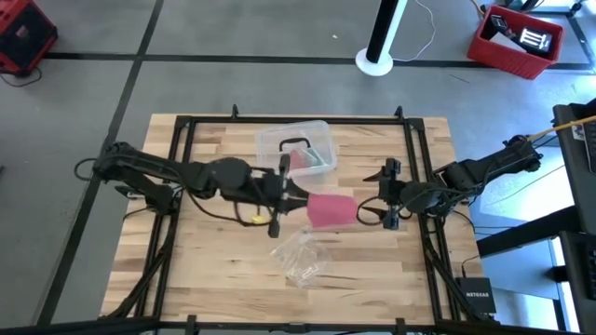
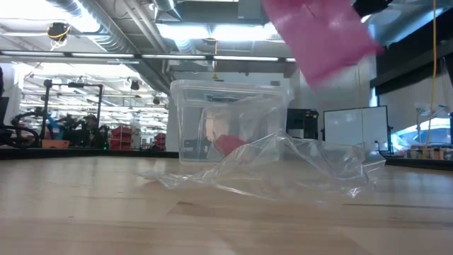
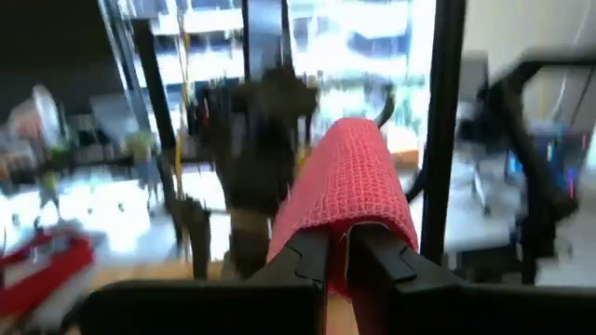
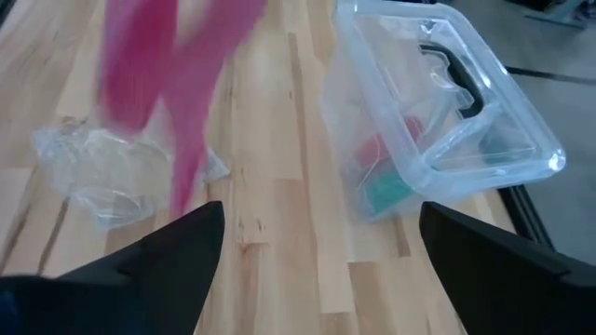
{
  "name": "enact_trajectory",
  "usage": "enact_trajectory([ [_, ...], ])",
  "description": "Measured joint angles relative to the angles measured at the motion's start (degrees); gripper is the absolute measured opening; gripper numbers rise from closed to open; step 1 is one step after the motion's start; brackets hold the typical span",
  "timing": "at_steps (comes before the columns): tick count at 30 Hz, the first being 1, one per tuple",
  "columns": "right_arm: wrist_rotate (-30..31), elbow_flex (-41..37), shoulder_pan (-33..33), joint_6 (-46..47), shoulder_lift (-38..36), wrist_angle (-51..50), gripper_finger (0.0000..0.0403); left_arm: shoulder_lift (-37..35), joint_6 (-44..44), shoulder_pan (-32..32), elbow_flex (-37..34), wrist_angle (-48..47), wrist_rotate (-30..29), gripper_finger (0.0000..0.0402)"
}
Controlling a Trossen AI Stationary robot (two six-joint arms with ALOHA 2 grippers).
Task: Roll bandage
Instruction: Roll the pink bandage
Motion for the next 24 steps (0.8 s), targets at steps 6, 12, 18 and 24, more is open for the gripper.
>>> enact_trajectory([
  [6,-3.51,-0.01,-0.01,2.14,0.53,0.97,0.0363,-0.09,-1.33,0.98,-0.1,1.26,-1.79,0.0013],
  [12,-3.91,-0.11,-0.01,1.78,3.24,1.16,0.0363,-0.44,1.75,1.12,-0.02,3.92,-1.42,0.0013],
  [18,-4.1,-8.02,-0.01,1.11,3.7,8.55,0.0363,-0.95,8.83,1.19,0.04,5.03,-2.16,0.0013],
  [24,-3.53,-21.32,-0.01,4.42,-0.17,23.5,0.0363,-1.3,12.96,3.22,-0.05,9.78,-4.6,0.0013],
])
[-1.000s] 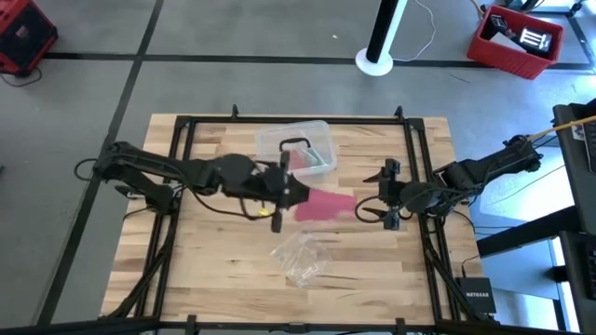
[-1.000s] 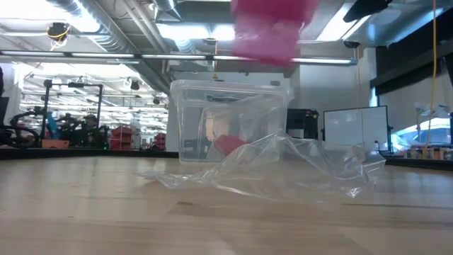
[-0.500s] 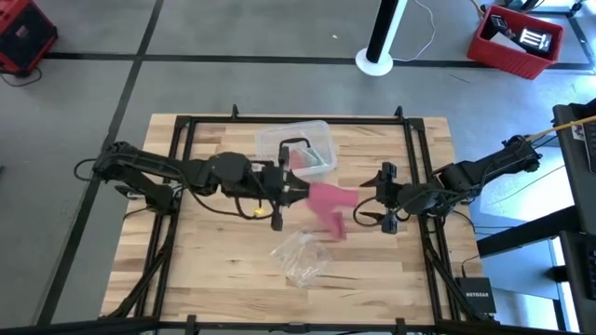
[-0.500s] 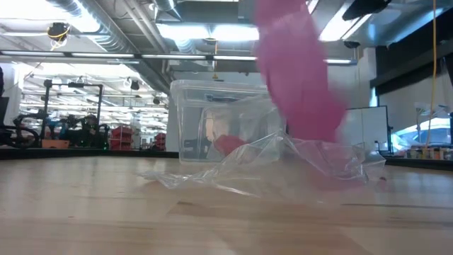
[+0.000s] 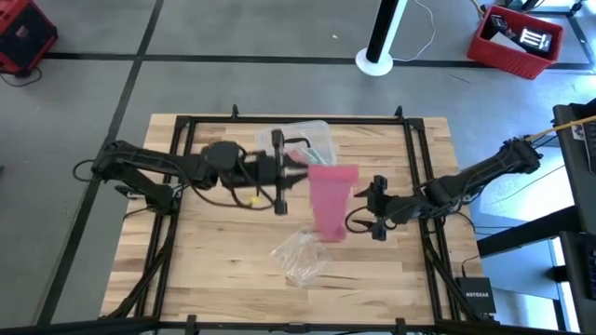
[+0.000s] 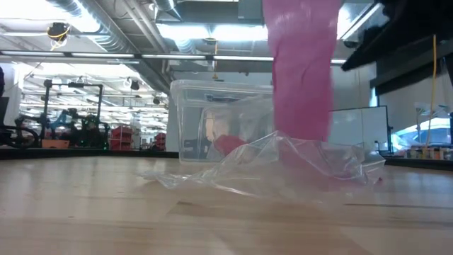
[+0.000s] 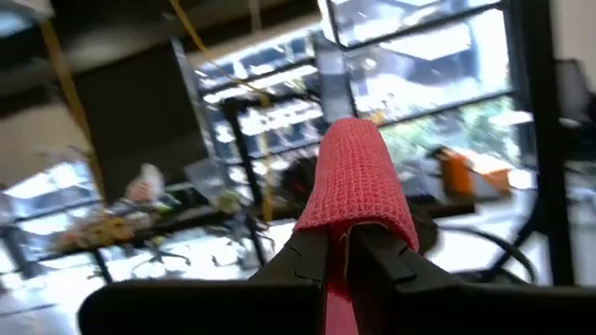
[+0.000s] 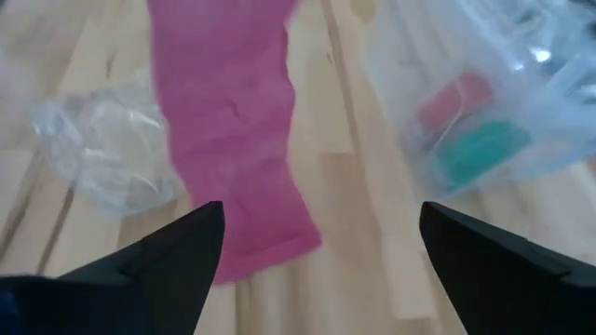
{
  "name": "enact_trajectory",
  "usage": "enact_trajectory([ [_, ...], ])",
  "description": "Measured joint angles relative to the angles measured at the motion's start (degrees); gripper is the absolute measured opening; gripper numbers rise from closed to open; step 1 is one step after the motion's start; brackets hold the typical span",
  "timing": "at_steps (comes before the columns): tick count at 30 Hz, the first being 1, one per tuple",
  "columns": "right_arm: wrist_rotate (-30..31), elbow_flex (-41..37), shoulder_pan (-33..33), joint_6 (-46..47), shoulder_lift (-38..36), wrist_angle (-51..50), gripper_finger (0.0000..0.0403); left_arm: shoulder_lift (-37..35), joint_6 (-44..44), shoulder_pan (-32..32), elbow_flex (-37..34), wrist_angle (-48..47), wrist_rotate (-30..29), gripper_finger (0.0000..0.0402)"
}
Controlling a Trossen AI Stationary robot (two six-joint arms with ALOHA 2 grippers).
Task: Roll bandage
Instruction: Roll the pink bandage
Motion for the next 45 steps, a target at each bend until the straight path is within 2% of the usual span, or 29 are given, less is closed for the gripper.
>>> enact_trajectory([
  [7,-6.31,-11.28,0.0,6.61,2.03,21.18,0.0363,-0.01,4.52,0.91,0.04,4.53,0.23,0.0013],
  [10,-9.35,-12.43,0.0,9.66,4.77,24.18,0.0363,-0.03,6.65,0.94,0.04,4.65,0.17,0.0013],
  [15,-9.57,-11.77,-0.01,11.23,9.54,25.16,0.0363,-0.5,6.29,0.94,0.04,4.48,0.18,0.0015],
  [18,-7.22,-10.15,-0.5,10.8,11.08,25.6,0.0363,-0.55,6.3,0.83,0.04,3.32,0.18,0.0018],
  [22,2.36,-9.94,-0.35,10.4,11.12,28.07,0.0363,-0.53,5.5,0.83,0.04,2.8,0.16,0.0019],
  [24,5.3,-10.38,-0.33,10.38,11.12,31.44,0.0363,-0.53,5.28,0.83,0.04,2.97,0.18,0.0019],
  [31,5.53,-14.27,-0.33,10.69,15.46,49.89,0.0363,-0.53,5.29,0.83,0.04,2.79,0.18,0.0019],
  [35,5.13,-14.42,-0.31,10.79,20.63,54.74,0.036,-0.53,5.34,0.92,0.04,2.45,0.17,0.0019],
  [38,5.69,-14.42,-0.33,10.77,24.07,58.82,0.0341,-0.53,5.61,0.89,0.04,2.48,0.18,0.0019],
  [43,13.46,-14.42,-0.35,10.62,27.2,63.84,0.028,-0.53,6.31,0.89,0.04,2.47,0.16,0.002],
  [45,14.58,-14.42,-0.39,10.57,27.81,63.95,0.0252,-0.53,6.56,0.89,0.04,2.48,0.17,0.002],
])
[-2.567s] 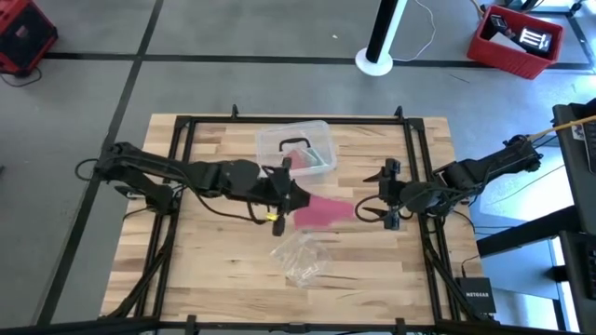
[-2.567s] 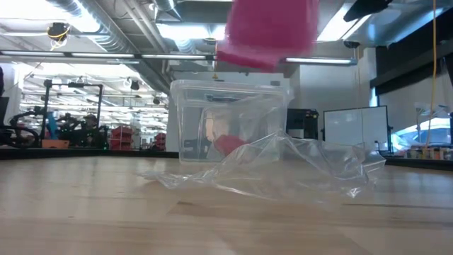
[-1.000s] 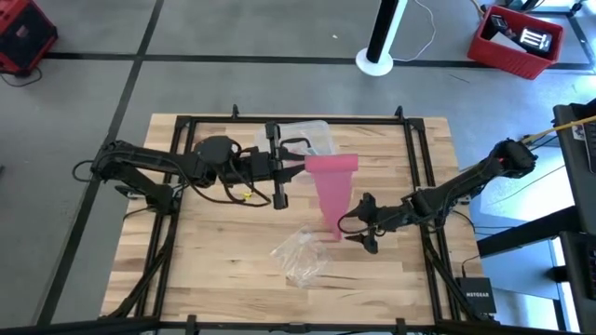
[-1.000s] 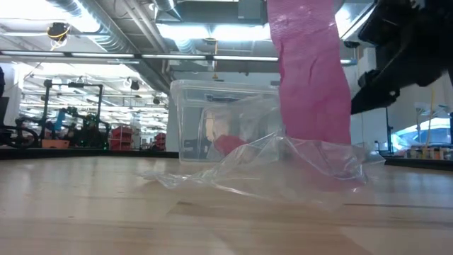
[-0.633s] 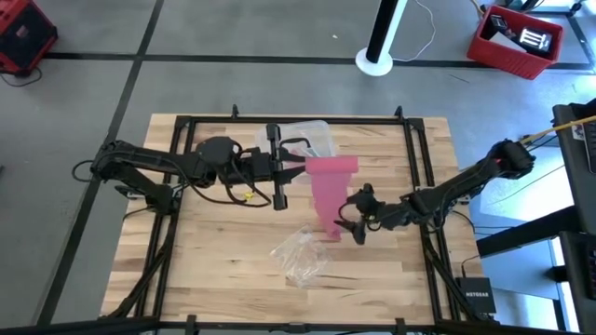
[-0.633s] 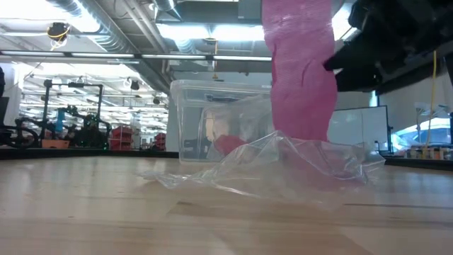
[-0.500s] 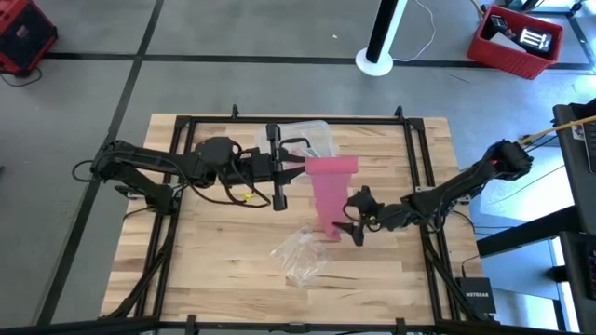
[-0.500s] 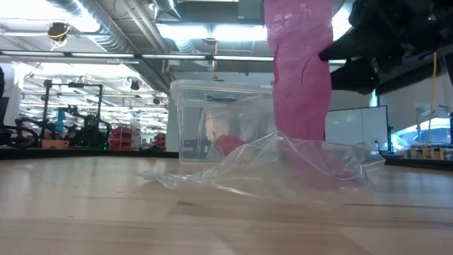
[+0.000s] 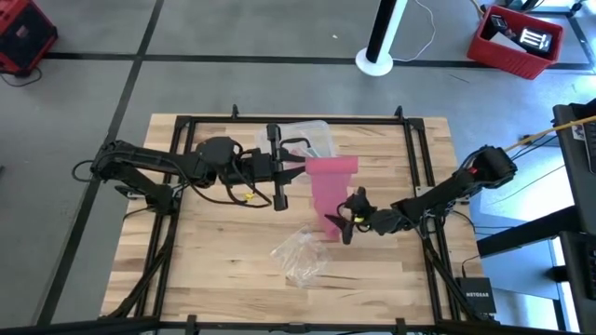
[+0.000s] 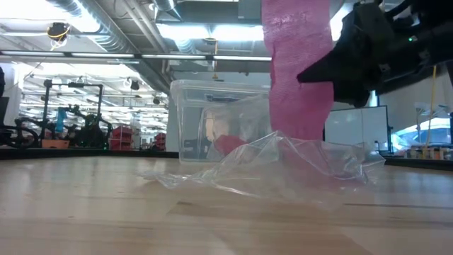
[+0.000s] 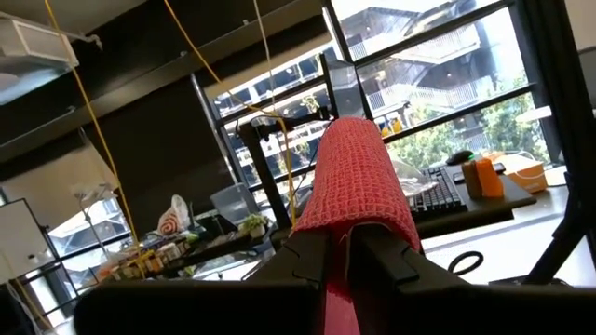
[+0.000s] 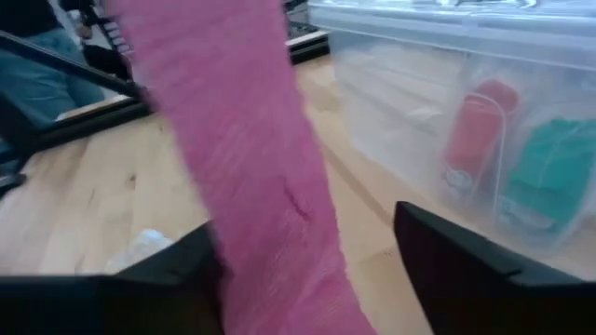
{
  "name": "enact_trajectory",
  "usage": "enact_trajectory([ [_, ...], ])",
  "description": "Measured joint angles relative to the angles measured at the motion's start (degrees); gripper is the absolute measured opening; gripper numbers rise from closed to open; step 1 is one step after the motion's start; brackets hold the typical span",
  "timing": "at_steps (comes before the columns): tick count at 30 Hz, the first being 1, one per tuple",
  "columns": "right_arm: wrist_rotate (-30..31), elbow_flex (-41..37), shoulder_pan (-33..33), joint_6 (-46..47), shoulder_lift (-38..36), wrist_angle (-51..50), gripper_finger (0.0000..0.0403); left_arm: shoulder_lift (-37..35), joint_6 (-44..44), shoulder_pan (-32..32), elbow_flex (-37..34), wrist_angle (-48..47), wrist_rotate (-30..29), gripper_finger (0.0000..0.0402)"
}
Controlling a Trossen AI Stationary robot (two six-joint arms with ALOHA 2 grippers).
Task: Roll bandage
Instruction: Roll the pink bandage
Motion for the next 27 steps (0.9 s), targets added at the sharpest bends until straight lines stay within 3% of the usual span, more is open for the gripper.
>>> enact_trajectory([
  [11,-0.02,0.0,0.0,-2.77,0.64,0.05,0.0145,0.0,0.1,0.0,0.0,0.1,0.0,0.002],
  [18,-2.18,0.01,0.02,-8.42,0.66,2.84,0.0013,0.0,-0.43,0.0,0.0,0.36,0.01,0.002],
  [27,-9.28,1.16,0.02,-21.25,-6.7,2.05,0.0009,-1.91,-1.74,1.3,0.0,2.88,-0.98,0.002],
])
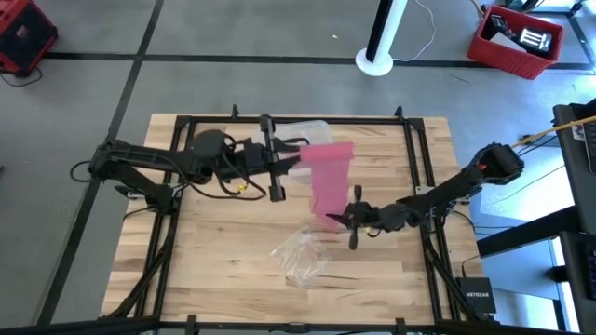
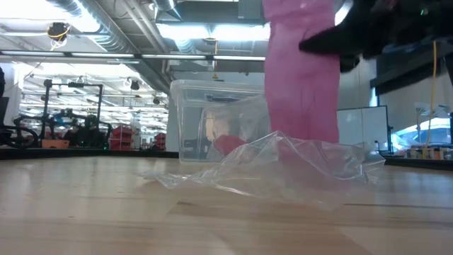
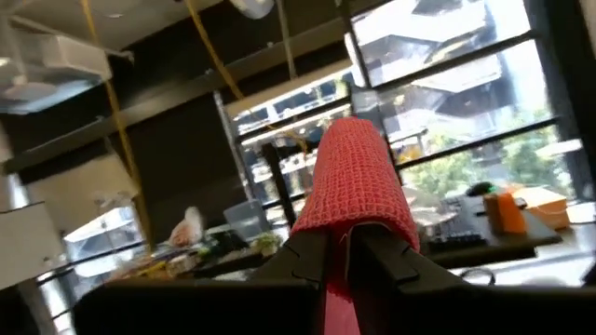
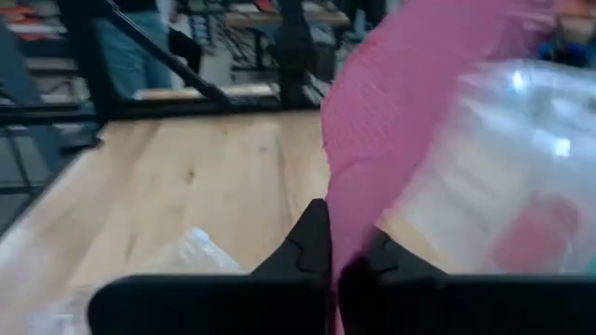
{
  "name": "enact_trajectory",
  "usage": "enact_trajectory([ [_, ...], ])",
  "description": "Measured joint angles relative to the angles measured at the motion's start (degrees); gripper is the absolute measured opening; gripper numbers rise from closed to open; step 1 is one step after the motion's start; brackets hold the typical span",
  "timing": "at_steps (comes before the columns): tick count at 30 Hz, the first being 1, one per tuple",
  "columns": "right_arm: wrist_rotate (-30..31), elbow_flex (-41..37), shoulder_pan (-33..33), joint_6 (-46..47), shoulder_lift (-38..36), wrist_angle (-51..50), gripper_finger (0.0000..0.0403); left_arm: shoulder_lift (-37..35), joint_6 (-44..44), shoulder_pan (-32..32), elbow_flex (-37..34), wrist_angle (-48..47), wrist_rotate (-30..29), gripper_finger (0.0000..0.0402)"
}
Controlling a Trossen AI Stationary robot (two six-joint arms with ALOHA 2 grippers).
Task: Roll bandage
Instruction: Roll the pink bandage
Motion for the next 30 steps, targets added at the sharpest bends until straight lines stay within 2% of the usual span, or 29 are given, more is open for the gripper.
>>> enact_trajectory([
  [7,-9.45,0.04,0.0,-0.42,-9.8,-11.04,0.0006,-3.58,3.39,2.74,0.0,-5.15,-9.67,0.002],
  [12,-17.89,0.02,0.07,3.84,-13.17,-15.07,0.0004,-3.03,6.07,5.61,-0.02,-11.54,-16.6,0.0008],
  [15,-20.85,0.04,0.09,5.81,-14.35,-16.15,0.0004,-2.31,4.99,6.9,-0.6,-13.66,-18.25,0.0006],
  [22,-21.67,0.71,3.14,6.56,-14.73,-16.42,0.0002,-2.07,3.32,6.77,-6.5,-12.91,-19.16,0.0004],
  [30,-17.37,6.85,9.67,0.42,-14.75,-22.57,0.0001,-2.07,1.74,7.01,-11.6,-11.51,-20.36,0.0004],
])
